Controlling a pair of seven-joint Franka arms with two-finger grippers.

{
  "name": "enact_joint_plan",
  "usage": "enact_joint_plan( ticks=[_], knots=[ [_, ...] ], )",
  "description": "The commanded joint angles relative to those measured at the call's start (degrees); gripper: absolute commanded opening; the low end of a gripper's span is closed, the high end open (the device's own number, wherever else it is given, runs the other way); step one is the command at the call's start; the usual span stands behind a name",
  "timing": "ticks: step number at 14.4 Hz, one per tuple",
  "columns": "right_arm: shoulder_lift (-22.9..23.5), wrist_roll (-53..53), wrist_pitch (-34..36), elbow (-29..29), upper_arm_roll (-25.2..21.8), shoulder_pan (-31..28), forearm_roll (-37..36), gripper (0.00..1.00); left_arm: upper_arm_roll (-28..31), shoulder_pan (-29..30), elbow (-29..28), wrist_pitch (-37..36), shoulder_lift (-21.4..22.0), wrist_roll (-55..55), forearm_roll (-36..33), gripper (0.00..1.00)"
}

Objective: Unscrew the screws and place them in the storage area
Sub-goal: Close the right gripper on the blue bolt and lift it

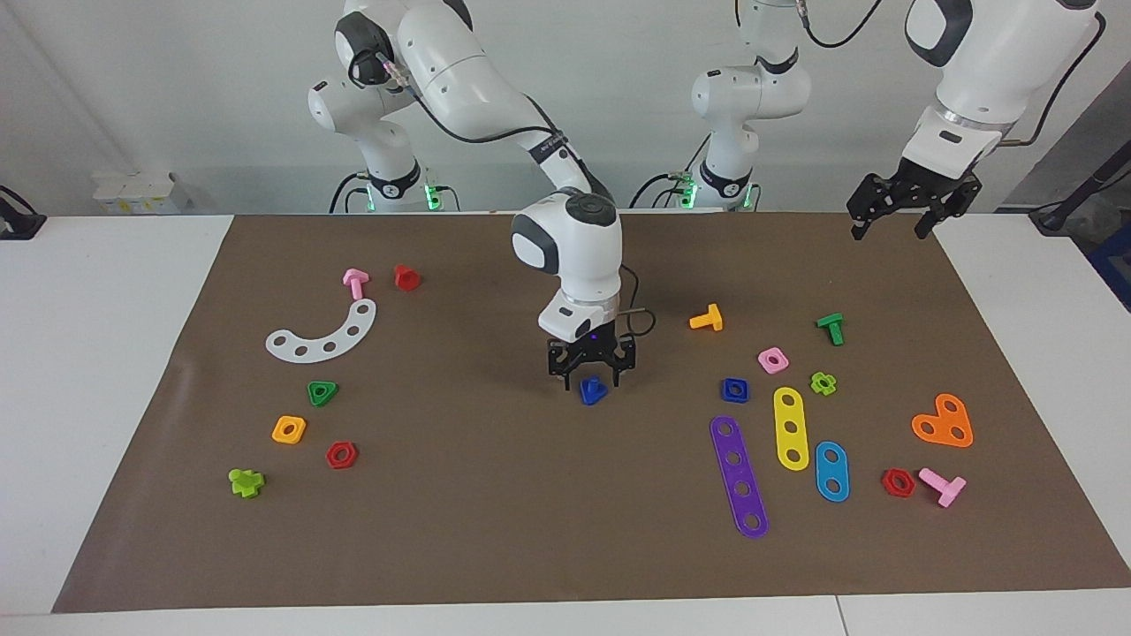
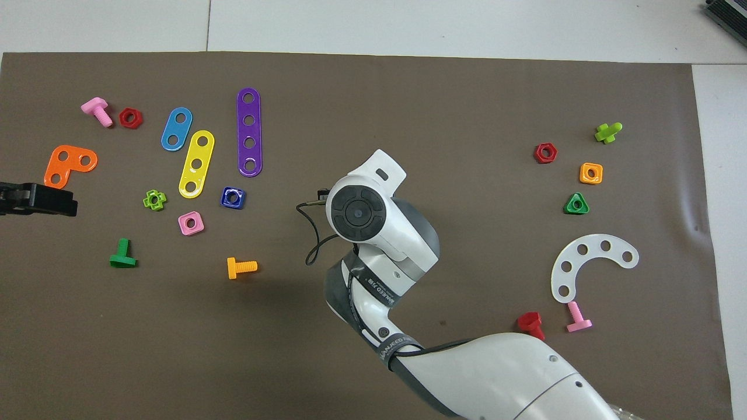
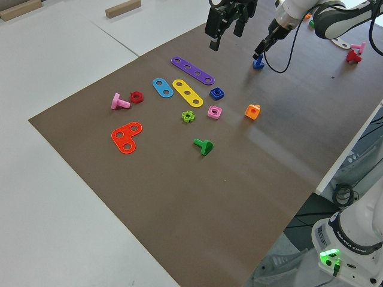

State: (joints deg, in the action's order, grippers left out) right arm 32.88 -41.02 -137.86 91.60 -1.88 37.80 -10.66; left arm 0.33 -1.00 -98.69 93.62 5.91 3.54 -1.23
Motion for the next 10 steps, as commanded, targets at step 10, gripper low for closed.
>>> enact_joint_plan(
  ticks=[10],
  knots=[
    [0.8,1.2,-1.7,0.9,0.6,0.0,-0.6,0.46,-0.2,0.2,-1.5,0.4,1.3,0.0,-1.4,1.00]
  ],
)
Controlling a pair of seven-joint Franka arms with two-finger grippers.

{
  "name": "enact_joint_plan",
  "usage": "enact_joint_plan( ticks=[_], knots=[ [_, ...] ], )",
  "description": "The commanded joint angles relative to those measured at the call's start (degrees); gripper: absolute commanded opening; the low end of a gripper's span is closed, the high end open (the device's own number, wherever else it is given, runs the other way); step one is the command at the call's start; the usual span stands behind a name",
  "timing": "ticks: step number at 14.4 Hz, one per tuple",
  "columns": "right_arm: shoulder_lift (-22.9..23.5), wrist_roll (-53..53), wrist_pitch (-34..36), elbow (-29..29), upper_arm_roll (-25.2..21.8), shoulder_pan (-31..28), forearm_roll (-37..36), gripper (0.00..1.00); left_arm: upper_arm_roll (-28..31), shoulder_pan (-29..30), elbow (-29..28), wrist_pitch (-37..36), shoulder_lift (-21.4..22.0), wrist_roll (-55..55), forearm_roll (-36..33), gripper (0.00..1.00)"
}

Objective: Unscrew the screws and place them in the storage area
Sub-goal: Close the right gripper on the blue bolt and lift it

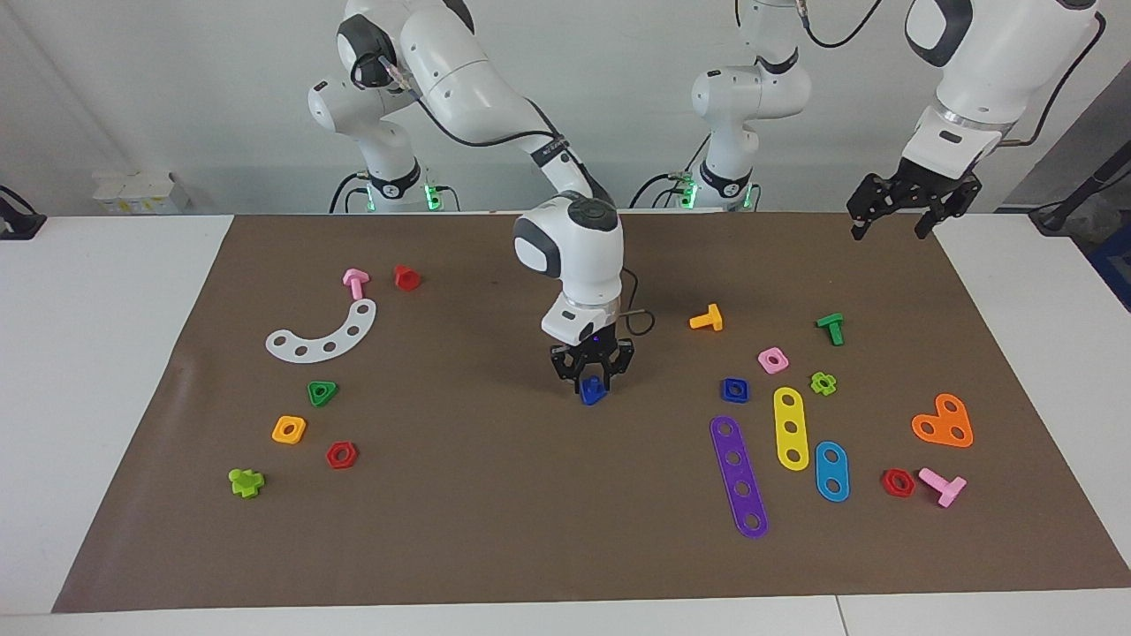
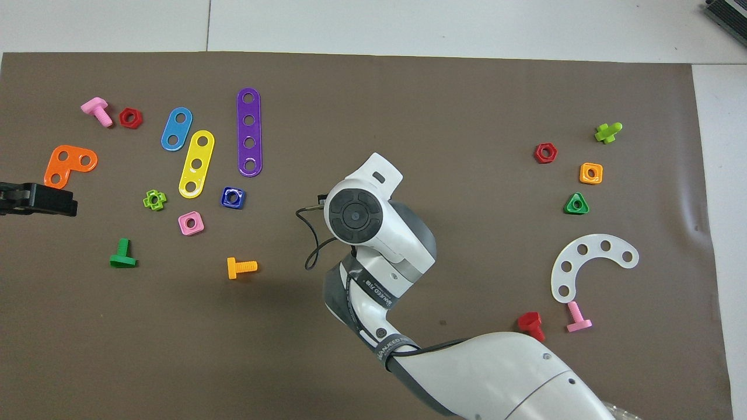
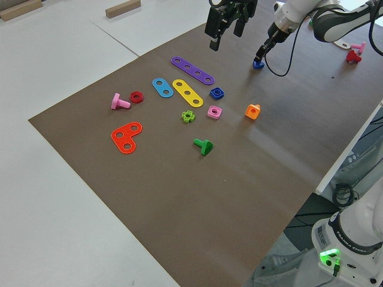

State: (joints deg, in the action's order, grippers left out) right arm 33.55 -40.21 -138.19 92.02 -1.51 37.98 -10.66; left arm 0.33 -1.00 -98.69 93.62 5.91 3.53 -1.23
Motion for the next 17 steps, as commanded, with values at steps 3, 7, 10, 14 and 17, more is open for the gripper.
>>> enact_joint_plan(
  ticks=[3,7,10,14,17],
  knots=[
    [0.1,0.6,-1.3,0.6,0.2,-0.1,-0.6,0.45,-0.2,0.2,-1.6,0.5,1.3,0.0,-1.4,1.00],
    [0.0,0.5,-1.3,0.9,0.2,0.0,-0.5,0.25,-0.2,0.2,-1.6,0.5,1.3,0.0,-1.4,1.00],
    [0.0,0.5,-0.2,0.1,0.2,-0.1,-0.3,0.00,-0.2,0.2,-1.6,0.4,1.3,0.0,-1.4,1.00],
    [-0.6,0.9,1.1,-1.0,0.2,-1.2,-0.3,0.00,-0.2,0.2,-1.6,0.4,1.3,0.0,-1.4,1.00],
    [-9.0,1.4,2.0,4.1,-0.2,-5.7,-0.3,0.00,-0.2,0.2,-1.6,0.4,1.3,0.0,-1.4,1.00]
  ],
)
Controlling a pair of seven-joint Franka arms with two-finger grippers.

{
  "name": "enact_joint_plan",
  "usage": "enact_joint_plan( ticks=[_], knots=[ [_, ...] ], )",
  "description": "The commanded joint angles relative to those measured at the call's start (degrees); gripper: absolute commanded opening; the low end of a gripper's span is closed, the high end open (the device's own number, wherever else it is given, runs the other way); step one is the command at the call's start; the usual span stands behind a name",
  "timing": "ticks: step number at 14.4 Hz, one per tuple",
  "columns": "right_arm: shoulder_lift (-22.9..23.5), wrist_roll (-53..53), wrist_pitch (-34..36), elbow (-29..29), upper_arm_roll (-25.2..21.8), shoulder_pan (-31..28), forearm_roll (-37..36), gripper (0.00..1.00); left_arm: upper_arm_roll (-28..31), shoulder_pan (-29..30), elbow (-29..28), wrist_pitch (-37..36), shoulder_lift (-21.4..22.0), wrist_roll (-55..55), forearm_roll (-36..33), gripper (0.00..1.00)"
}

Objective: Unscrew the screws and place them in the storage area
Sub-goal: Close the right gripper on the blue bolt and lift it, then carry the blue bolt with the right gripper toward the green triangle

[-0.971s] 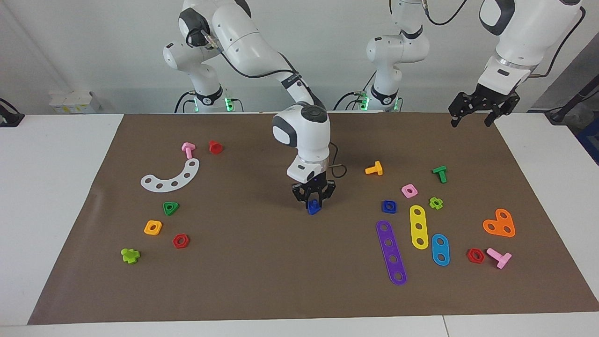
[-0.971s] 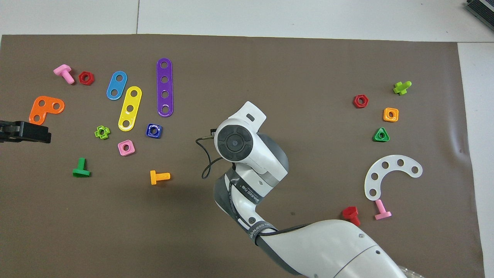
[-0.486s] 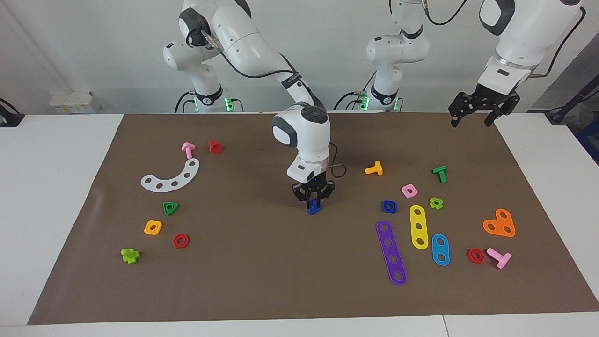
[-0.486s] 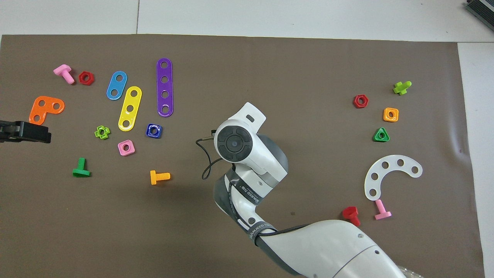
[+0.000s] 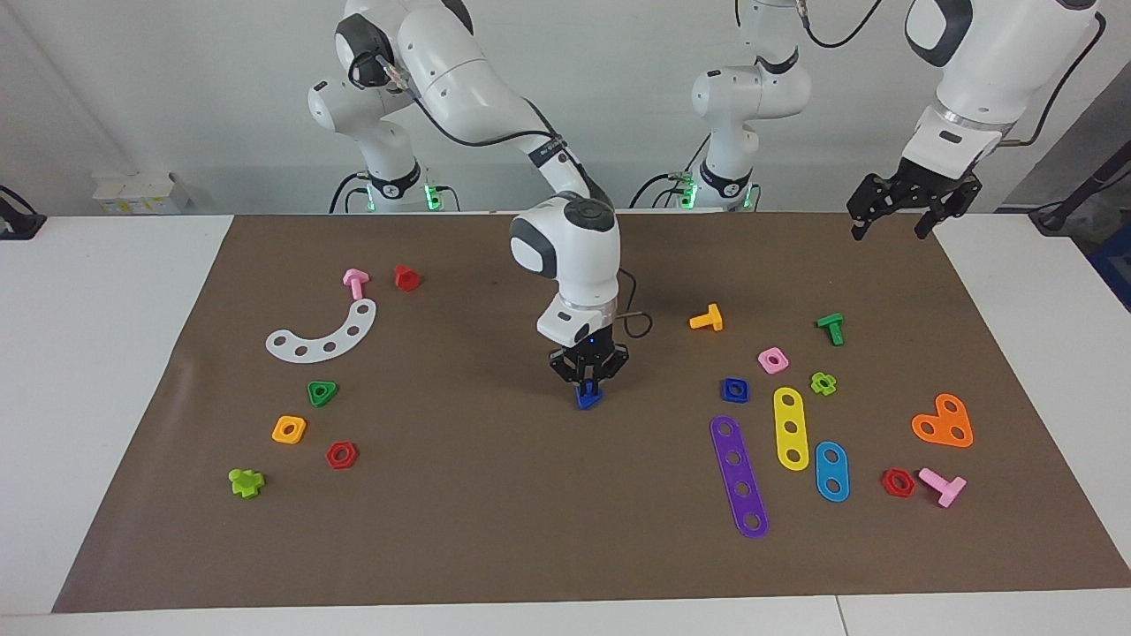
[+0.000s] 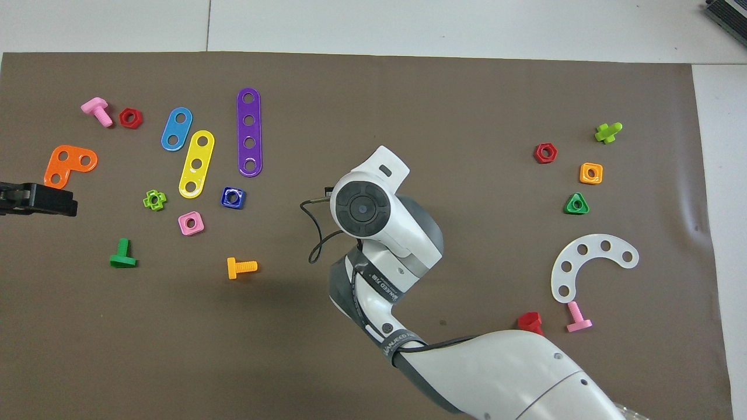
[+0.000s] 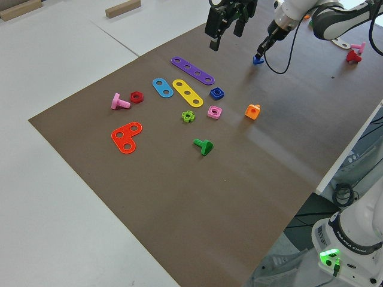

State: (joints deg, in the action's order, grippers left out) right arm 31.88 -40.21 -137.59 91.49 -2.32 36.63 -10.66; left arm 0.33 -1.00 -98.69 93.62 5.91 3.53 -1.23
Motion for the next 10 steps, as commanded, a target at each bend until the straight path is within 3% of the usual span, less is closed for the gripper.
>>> enact_joint_plan(
  ticks=[1,4,10],
  knots=[
    [-11.2,2.8,1.4,7.3,0.6,-7.2,-0.3,0.00,-0.2,0.2,-1.6,0.4,1.3,0.0,-1.4,1.00],
    [-18.9,6.1,-0.2,16.4,0.7,-15.8,-0.2,0.00,-0.2,0.2,-1.6,0.5,1.3,0.0,-1.4,1.00],
    [-24.8,17.9,-13.7,35.0,0.8,-28.7,0.5,0.00,-0.2,0.2,-1.6,0.5,1.3,0.0,-1.4,1.00]
  ],
)
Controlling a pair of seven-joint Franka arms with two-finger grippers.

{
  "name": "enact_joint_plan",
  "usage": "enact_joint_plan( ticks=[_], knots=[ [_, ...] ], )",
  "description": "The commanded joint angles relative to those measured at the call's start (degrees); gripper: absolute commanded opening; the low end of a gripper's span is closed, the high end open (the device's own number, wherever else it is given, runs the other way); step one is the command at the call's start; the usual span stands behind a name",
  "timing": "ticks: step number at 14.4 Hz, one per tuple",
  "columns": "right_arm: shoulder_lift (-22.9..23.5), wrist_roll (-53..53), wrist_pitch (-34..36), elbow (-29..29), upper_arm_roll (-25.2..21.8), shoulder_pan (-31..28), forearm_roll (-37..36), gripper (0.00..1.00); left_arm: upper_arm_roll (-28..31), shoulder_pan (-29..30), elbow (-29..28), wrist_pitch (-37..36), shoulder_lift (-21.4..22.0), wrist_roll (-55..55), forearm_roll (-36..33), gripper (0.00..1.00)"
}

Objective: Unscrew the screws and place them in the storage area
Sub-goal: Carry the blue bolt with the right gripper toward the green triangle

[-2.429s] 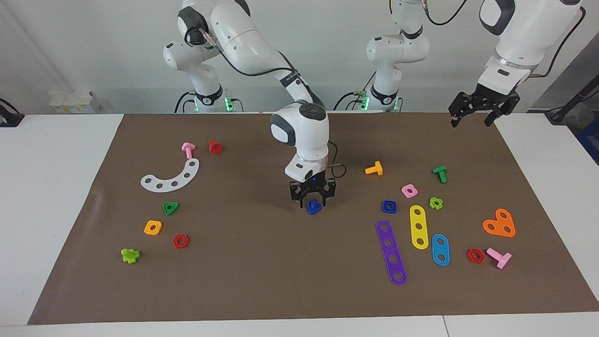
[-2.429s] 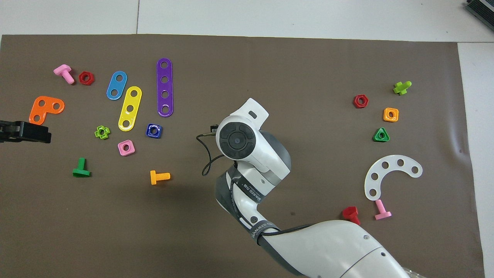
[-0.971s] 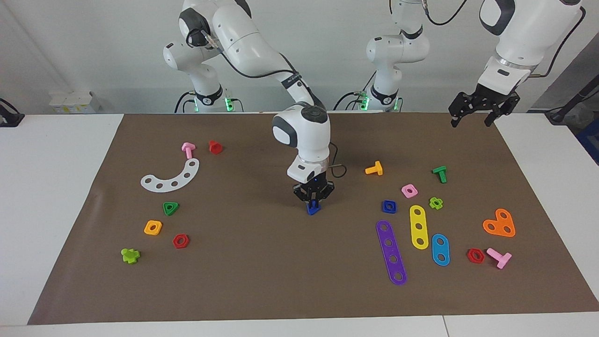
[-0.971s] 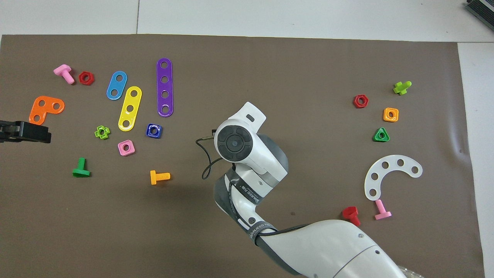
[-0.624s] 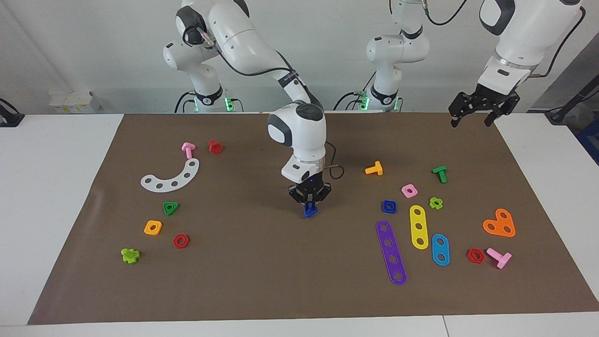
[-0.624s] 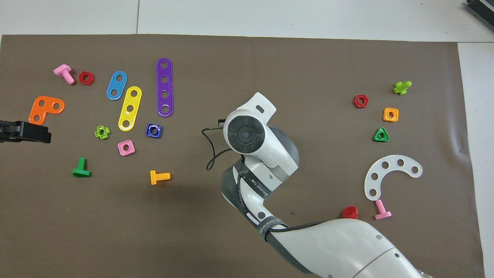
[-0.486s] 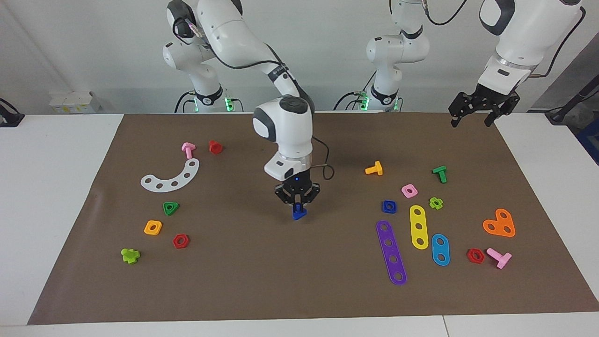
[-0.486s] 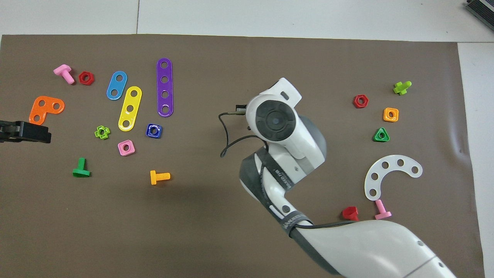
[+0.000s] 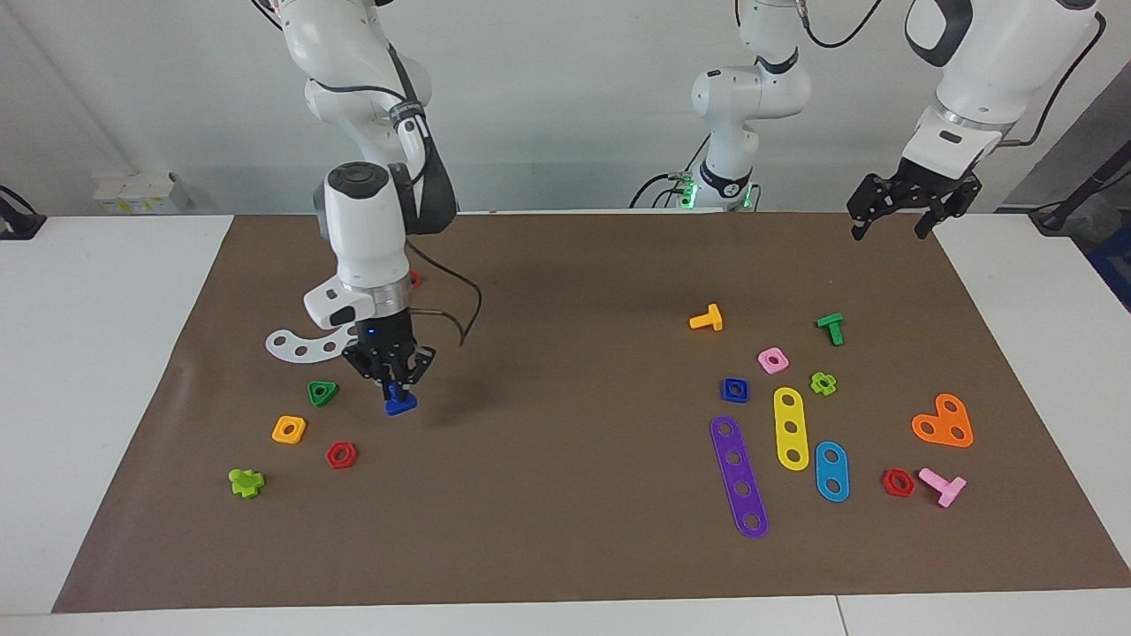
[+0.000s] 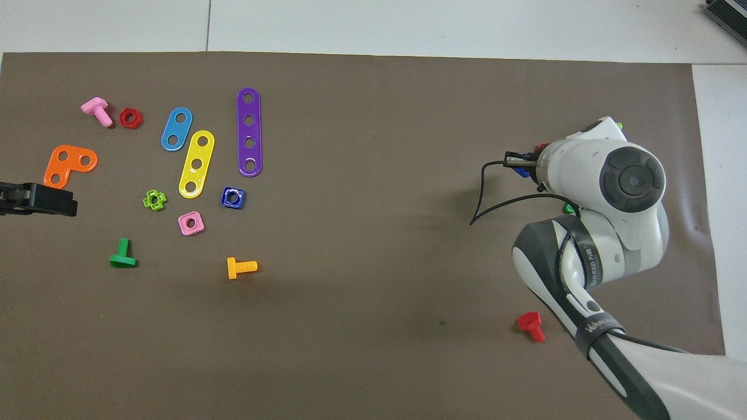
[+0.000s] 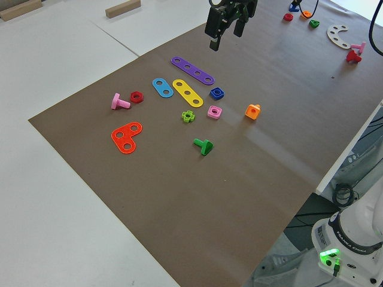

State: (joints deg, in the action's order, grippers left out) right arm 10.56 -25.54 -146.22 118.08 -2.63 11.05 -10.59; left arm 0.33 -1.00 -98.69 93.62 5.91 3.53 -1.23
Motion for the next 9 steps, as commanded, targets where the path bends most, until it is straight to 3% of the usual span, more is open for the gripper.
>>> enact_joint_plan(
  ticks=[1,9],
  knots=[
    [-3.6,4.4,-6.4,10.5,1.2,-4.5,0.6,0.00,-0.2,0.2,-1.6,0.4,1.3,0.0,-1.4,1.00],
    [-2.0,9.2,-9.2,13.2,1.2,-8.8,2.8,0.00,-0.2,0.2,-1.6,0.5,1.3,0.0,-1.4,1.00]
  ],
)
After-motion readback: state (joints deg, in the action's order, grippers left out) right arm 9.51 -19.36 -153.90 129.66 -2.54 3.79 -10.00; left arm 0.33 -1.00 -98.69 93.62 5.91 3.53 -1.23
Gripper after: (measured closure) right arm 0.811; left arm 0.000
